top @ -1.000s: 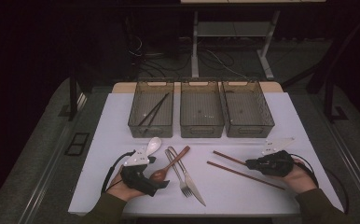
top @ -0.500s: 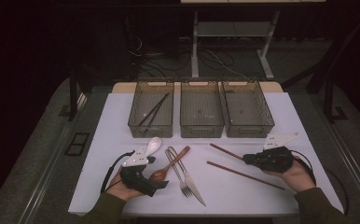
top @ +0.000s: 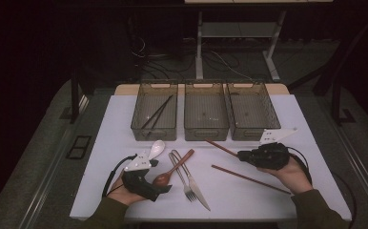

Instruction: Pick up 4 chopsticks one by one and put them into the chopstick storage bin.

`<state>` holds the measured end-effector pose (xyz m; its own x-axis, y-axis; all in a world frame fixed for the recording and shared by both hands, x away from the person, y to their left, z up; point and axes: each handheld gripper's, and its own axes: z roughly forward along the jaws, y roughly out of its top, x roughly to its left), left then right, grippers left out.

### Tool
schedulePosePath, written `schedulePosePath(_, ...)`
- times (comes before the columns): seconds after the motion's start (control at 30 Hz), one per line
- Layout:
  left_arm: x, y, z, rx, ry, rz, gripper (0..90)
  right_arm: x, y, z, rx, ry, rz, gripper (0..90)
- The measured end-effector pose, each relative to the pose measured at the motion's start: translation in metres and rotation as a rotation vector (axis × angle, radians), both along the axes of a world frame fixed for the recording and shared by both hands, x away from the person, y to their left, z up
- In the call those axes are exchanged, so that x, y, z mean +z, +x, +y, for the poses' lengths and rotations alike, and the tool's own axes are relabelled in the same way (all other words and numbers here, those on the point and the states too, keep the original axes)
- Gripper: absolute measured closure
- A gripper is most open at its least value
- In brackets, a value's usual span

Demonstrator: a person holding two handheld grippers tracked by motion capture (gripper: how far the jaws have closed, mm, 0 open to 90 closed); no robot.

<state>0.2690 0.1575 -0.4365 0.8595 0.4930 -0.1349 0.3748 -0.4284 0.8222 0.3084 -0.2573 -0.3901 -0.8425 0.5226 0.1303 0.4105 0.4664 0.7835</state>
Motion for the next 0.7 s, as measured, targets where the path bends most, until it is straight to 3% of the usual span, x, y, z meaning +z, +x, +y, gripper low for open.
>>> schedulePosePath(0.2, -0.001, 0.0, -0.002, -0.007, 0.003, 0.001, 0.0, 0.006, 0.007, 0.009, -0.014, 0.022, -0.007, 84.7)
schedulePosePath(0.7, 0.0, 0.0, -0.002, -0.006, 0.001, -0.001, 0.0, 0.012, 0.027, 0.036, -0.035, 0.007, 0.01, 84.7)
